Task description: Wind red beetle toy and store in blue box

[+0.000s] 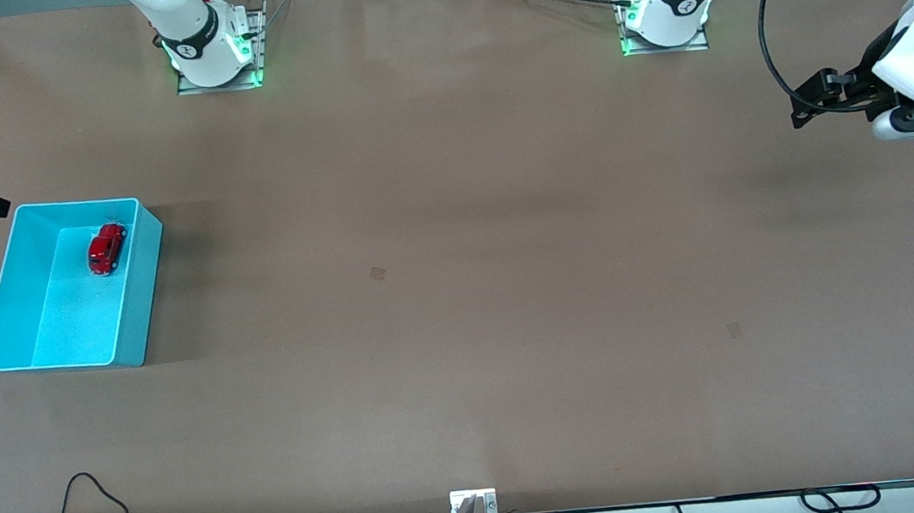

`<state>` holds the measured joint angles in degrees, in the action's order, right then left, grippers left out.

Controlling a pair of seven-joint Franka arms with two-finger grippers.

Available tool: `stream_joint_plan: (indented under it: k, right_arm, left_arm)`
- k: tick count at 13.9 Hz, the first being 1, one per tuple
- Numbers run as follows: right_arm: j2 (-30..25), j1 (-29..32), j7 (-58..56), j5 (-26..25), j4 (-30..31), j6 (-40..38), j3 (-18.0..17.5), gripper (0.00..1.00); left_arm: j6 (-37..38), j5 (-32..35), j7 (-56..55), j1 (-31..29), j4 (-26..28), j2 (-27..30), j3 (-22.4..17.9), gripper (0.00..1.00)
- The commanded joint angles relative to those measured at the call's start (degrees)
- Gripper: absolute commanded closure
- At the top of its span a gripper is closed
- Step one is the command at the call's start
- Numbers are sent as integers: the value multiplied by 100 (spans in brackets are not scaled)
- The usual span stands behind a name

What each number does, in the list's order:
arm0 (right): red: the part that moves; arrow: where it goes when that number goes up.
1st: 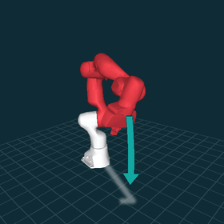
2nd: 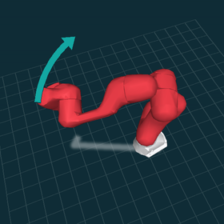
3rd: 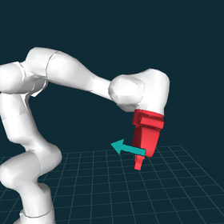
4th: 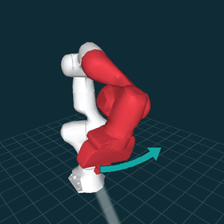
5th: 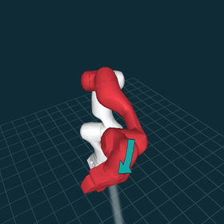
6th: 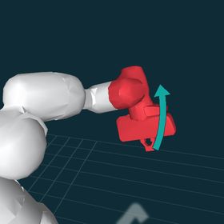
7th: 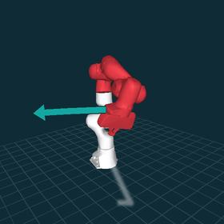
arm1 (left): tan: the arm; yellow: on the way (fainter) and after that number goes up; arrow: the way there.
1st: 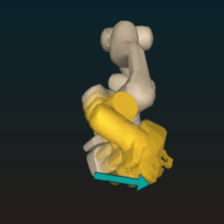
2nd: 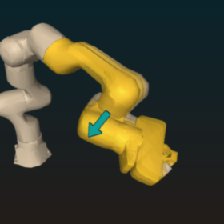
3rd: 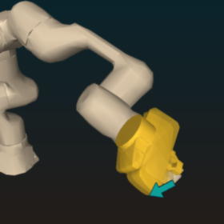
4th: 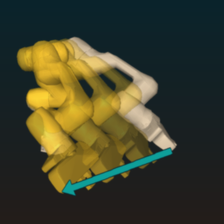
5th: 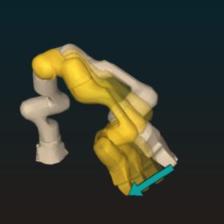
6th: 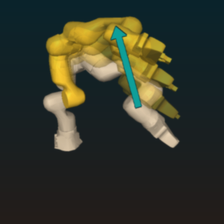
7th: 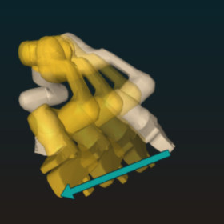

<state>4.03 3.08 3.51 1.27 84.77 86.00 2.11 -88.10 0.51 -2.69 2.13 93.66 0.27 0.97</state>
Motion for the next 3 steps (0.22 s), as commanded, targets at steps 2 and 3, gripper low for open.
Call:
stream_joint_plan:
  k: [2, 3]
  right_arm:
    - [-34, -61, 62, 23, -39, -40, 27, 0]
    - [-34, -61, 62, 23, -39, -31, 27, 0]
  left_arm:
    - [117, -86, -3, -11, -181, -79, 17, 0]
    - [117, -86, -3, -20, -181, -71, 17, 0]
